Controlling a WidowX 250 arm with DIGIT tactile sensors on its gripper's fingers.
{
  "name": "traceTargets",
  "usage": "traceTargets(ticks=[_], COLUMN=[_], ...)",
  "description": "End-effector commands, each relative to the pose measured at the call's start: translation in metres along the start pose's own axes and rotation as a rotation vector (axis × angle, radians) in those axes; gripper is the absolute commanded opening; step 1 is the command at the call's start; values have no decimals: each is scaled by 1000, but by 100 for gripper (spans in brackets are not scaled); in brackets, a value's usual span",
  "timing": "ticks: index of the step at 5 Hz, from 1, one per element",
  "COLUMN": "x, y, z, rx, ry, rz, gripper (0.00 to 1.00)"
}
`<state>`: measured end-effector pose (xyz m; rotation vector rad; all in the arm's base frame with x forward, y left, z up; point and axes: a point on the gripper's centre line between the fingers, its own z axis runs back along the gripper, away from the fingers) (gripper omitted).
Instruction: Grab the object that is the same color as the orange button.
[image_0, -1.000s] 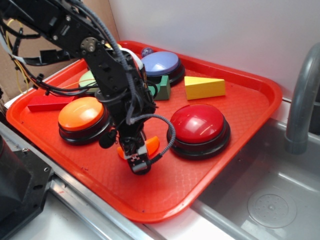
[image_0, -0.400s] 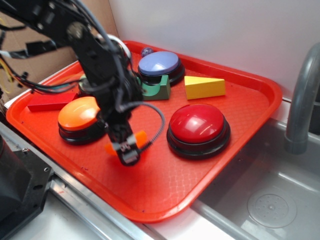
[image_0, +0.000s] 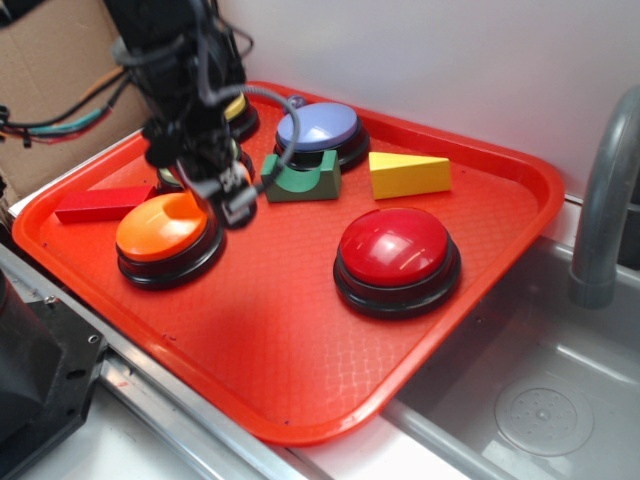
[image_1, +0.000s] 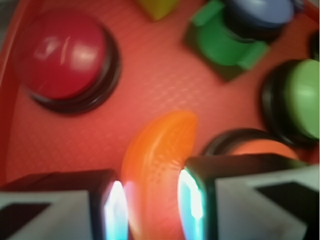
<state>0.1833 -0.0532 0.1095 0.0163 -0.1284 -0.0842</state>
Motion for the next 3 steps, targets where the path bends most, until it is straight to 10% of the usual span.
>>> traceTargets(ticks=[1,3], x=[32,41], y=[44,64], z=[68,74], rx=[-35,-16], ry=[-23,-7], rz=[262,280], gripper=[0,0])
